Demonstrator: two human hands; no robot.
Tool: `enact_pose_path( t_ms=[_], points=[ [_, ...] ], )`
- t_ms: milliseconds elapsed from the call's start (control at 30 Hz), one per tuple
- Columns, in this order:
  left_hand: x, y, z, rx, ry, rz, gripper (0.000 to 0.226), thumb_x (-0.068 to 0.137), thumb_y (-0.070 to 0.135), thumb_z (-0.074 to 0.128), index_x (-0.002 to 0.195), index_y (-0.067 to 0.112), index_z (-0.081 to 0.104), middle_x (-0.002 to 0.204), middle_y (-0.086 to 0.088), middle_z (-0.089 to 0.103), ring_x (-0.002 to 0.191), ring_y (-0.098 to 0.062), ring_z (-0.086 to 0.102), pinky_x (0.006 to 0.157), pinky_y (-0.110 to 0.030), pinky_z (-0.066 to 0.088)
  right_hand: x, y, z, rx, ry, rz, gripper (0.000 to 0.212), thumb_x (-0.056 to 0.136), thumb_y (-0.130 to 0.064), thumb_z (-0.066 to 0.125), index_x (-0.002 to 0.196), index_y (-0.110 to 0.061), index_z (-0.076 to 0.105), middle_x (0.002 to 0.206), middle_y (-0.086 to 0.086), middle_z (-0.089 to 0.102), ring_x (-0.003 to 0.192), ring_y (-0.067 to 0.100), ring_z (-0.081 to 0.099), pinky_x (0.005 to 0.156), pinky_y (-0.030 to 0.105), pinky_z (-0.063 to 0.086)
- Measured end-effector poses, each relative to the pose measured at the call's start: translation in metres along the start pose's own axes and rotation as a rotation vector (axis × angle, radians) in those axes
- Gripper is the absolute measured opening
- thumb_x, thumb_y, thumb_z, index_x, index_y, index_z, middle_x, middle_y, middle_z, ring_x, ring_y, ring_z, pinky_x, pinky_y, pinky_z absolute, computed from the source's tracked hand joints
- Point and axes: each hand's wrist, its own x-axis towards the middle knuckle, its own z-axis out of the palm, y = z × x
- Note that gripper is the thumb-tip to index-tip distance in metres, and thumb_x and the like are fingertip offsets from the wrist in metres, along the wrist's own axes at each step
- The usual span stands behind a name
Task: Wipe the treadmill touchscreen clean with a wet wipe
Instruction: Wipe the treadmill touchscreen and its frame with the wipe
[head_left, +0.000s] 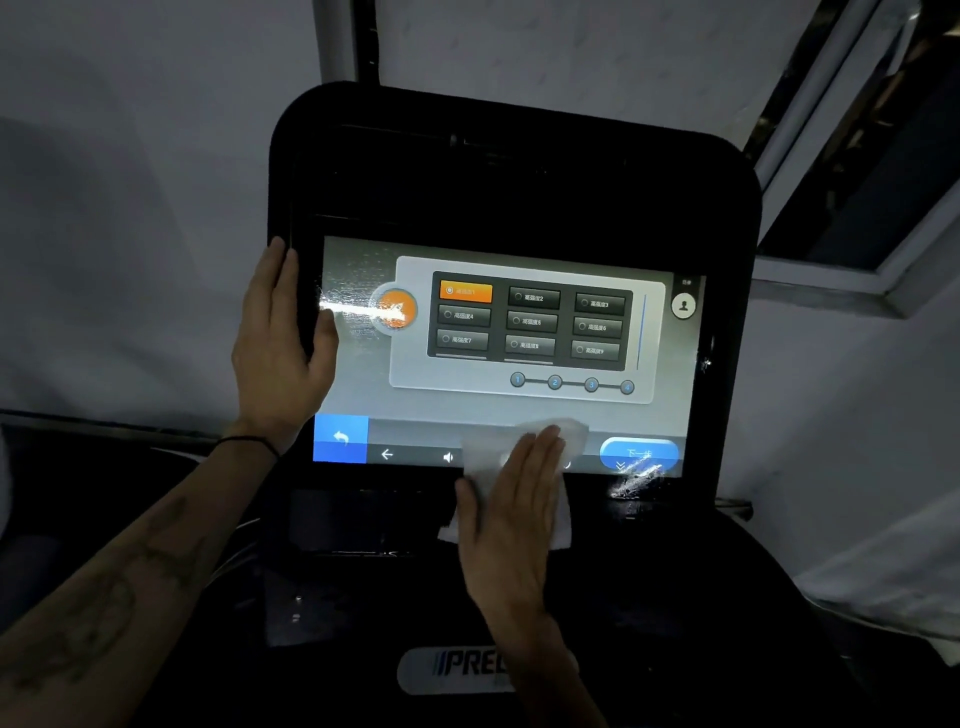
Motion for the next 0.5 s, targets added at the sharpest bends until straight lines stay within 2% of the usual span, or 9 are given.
enact_pose_path(
  t_ms=[67,167,267,367,433,500],
  points=[
    [0.001,0.0,0.0,0.009,-0.005,0.006,0.06,0.103,0.024,0.051,0.158,0.005,0.037,0.167,-0.011,0.033,0.154,-0.024,0.035,0.117,-0.034,0.039,-0.019,-0.006,0.004,-0.004,-0.045,-0.076,0.081,0.105,-0.054,0.034,0.159,0.004,0.018,0.17,0.023,0.004,0.158,0.036,0.006,0.123,0.051,0.019],
    [0.001,-0.001,-0.001,0.017,-0.008,0.014,0.06,0.103,0.025,0.051,0.158,0.005,0.037,0.168,-0.011,0.032,0.155,-0.024,0.034,0.118,-0.028,0.035,-0.01,-0.025,0.005,-0.019,-0.079,-0.19,0.081,0.105,-0.057,0.031,0.16,0.002,0.019,0.17,0.02,0.008,0.159,0.032,0.008,0.126,0.046,0.015],
    [0.001,0.001,-0.001,0.012,-0.013,0.002,0.06,0.102,0.024,0.051,0.158,0.005,0.036,0.168,-0.01,0.032,0.155,-0.023,0.033,0.117,-0.029,0.036,0.02,-0.014,-0.002,-0.033,-0.043,-0.118,0.08,0.106,-0.056,0.026,0.16,0.002,0.015,0.171,0.018,0.001,0.159,0.029,0.002,0.128,0.042,0.006],
    [0.001,0.001,0.0,0.013,-0.011,-0.003,0.061,0.102,0.024,0.05,0.158,0.005,0.037,0.168,-0.011,0.032,0.155,-0.024,0.034,0.116,-0.03,0.037,0.002,-0.001,-0.003,0.019,-0.021,-0.048,0.081,0.107,-0.056,0.021,0.159,0.006,0.015,0.17,0.021,-0.001,0.159,0.032,-0.001,0.126,0.048,0.012],
    [0.001,0.0,-0.001,0.009,-0.01,0.004,0.06,0.102,0.024,0.051,0.158,0.004,0.037,0.167,-0.012,0.033,0.154,-0.025,0.035,0.117,-0.033,0.038,-0.019,-0.013,0.001,0.064,-0.063,-0.081,0.082,0.107,-0.057,0.023,0.159,0.005,0.014,0.17,0.021,0.0,0.159,0.034,0.0,0.126,0.049,0.012],
    [0.001,0.0,-0.001,0.008,-0.012,0.008,0.06,0.102,0.023,0.051,0.158,0.004,0.037,0.167,-0.012,0.033,0.154,-0.025,0.035,0.117,-0.036,0.04,-0.017,-0.029,0.004,0.092,-0.091,-0.143,0.083,0.106,-0.06,0.022,0.16,0.002,0.013,0.171,0.019,0.0,0.159,0.03,-0.001,0.128,0.043,0.006]
  ],
)
